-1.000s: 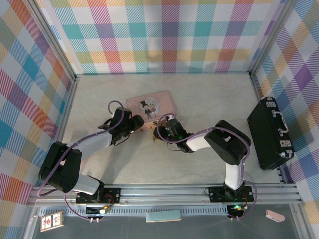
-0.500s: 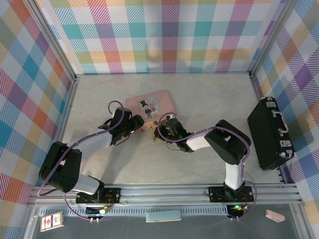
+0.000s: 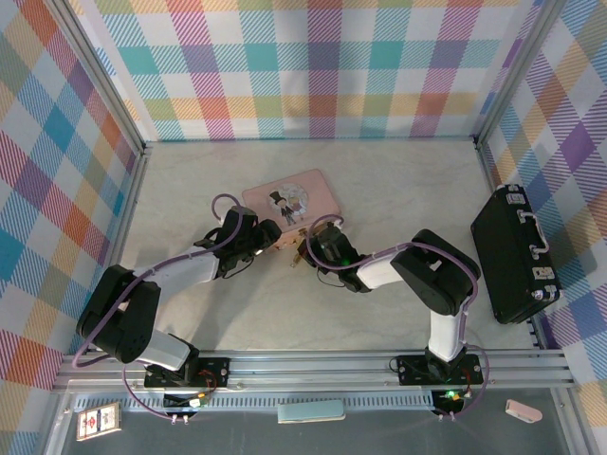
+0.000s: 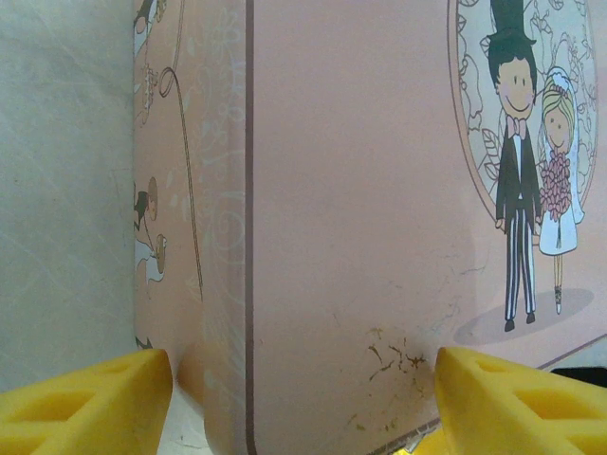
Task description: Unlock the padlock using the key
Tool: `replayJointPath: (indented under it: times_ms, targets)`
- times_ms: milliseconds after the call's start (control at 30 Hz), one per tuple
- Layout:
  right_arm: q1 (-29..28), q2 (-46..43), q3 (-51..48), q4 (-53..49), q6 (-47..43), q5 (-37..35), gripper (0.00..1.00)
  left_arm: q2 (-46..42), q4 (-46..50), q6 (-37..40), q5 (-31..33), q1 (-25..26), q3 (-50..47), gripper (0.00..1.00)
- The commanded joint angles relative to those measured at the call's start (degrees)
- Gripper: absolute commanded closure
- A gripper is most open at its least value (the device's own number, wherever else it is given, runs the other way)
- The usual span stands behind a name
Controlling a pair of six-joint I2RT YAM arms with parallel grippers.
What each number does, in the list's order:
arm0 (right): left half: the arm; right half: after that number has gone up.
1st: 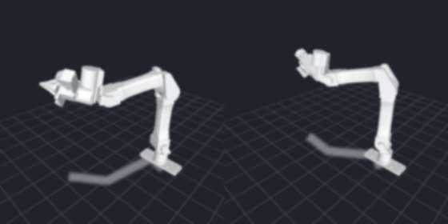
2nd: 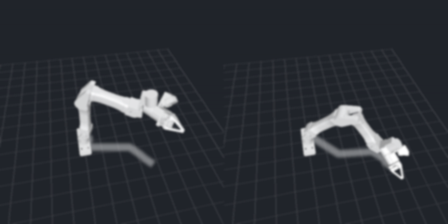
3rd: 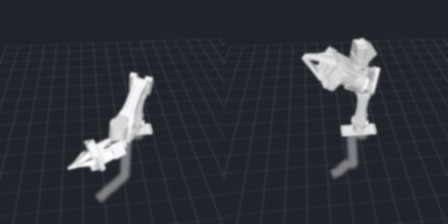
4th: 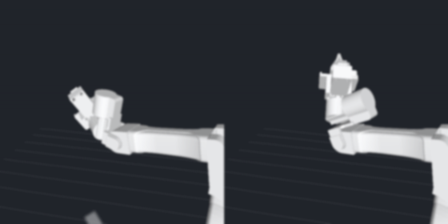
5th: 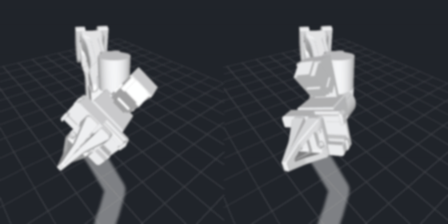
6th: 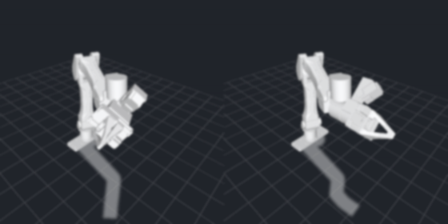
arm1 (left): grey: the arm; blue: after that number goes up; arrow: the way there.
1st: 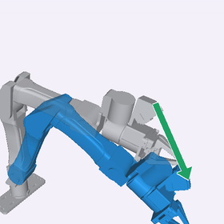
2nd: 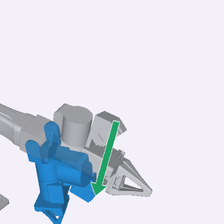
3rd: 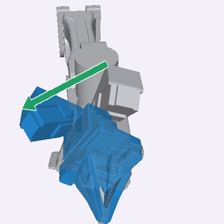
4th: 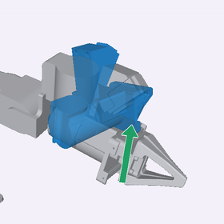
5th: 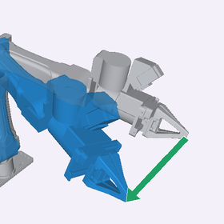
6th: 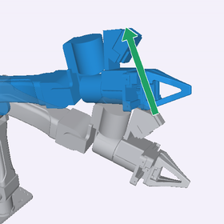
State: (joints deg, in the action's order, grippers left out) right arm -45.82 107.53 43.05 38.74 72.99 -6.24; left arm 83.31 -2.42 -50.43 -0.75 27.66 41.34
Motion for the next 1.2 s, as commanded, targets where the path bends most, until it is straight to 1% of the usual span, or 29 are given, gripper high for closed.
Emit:
replayJointPath:
  times_ms: [0, 67, 567, 767, 933, 1033, 1100, 1167]
  targets:
    - [1.1, -0.8, -1.5, -2.1, 4.2, -5.9, 1.00, 1.3, 4.8, -0.5, 0.7, 0.8, -1.4, 0.28]
    - [1.2, -0.8, -1.9, -0.2, 5.4, -6.2, 1.00, 1.1, 5.0, -0.5, 0.8, 0.8, -1.4, 0.28]
    - [3.3, -2.0, -2.6, 2.8, 10.2, -6.5, 1.00, 1.4, 5.0, -0.7, 1.5, 0.8, -1.4, 0.28]
    - [3.9, -2.4, -2.1, 1.5, 11.7, -6.8, 1.00, 2.5, 4.8, -0.6, 2.4, 0.8, -1.3, 0.27]
    - [4.1, -2.0, -0.5, -0.9, 12.0, -6.3, 1.00, 4.7, 4.2, -0.5, 1.8, 0.8, 0.0, 0.28]
    - [4.2, -2.4, -1.2, -1.5, 12.1, -6.7, 1.00, 3.9, 3.8, -0.2, 1.7, 0.7, 0.8, 0.27]
    - [4.4, -2.9, -1.5, -2.2, 11.1, -6.9, 1.00, 3.3, 5.4, 0.7, 2.6, 0.7, 2.1, 0.26]
    - [4.9, -3.6, -1.9, -5.5, 10.2, -7.2, 1.00, 3.4, 8.2, 1.6, 4.1, 0.6, 3.8, 0.26]
